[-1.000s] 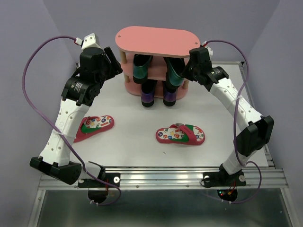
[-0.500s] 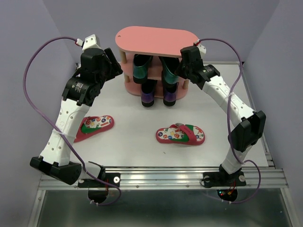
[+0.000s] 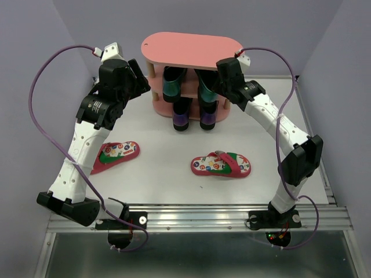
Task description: Place and organize the shoes onto the shoe shelf
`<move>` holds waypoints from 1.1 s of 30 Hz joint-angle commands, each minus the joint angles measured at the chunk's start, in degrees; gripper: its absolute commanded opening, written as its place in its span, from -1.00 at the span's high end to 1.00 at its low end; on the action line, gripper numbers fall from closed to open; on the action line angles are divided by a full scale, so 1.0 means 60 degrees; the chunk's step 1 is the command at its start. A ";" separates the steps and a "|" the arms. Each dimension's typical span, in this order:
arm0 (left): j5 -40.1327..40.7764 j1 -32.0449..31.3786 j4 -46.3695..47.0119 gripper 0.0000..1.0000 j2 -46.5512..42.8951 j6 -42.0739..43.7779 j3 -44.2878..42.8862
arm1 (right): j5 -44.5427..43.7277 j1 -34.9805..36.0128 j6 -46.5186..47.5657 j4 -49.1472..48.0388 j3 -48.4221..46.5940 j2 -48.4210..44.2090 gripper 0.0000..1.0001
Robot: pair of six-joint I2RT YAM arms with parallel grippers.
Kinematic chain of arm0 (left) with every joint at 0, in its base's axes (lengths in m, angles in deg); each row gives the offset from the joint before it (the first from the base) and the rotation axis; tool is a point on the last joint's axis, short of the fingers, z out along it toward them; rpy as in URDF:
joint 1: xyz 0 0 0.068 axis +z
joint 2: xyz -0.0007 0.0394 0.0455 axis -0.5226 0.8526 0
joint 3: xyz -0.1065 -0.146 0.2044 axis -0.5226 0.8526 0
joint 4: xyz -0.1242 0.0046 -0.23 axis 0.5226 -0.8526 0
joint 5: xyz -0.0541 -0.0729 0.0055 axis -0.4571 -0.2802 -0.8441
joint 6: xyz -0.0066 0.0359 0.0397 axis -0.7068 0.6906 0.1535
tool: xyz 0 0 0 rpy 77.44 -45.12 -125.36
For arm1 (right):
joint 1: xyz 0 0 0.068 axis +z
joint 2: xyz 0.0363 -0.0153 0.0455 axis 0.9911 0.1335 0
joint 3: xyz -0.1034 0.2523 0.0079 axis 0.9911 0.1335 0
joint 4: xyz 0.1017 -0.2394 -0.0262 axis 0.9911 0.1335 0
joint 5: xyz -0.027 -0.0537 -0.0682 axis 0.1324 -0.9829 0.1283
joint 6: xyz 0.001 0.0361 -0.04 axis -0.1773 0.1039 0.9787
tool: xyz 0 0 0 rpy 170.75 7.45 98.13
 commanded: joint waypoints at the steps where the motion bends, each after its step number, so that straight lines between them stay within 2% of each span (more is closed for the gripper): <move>1: -0.0018 0.0023 0.0122 -0.40 -0.0385 0.0099 0.0120 | -0.1197 -0.0034 -0.0262 -0.2553 -0.0241 -0.0098 0.99; 33: -0.0106 0.0037 0.0152 -0.40 -0.0385 0.0113 0.0105 | -0.1066 0.0054 -0.0306 -0.2452 0.0287 -0.0699 0.98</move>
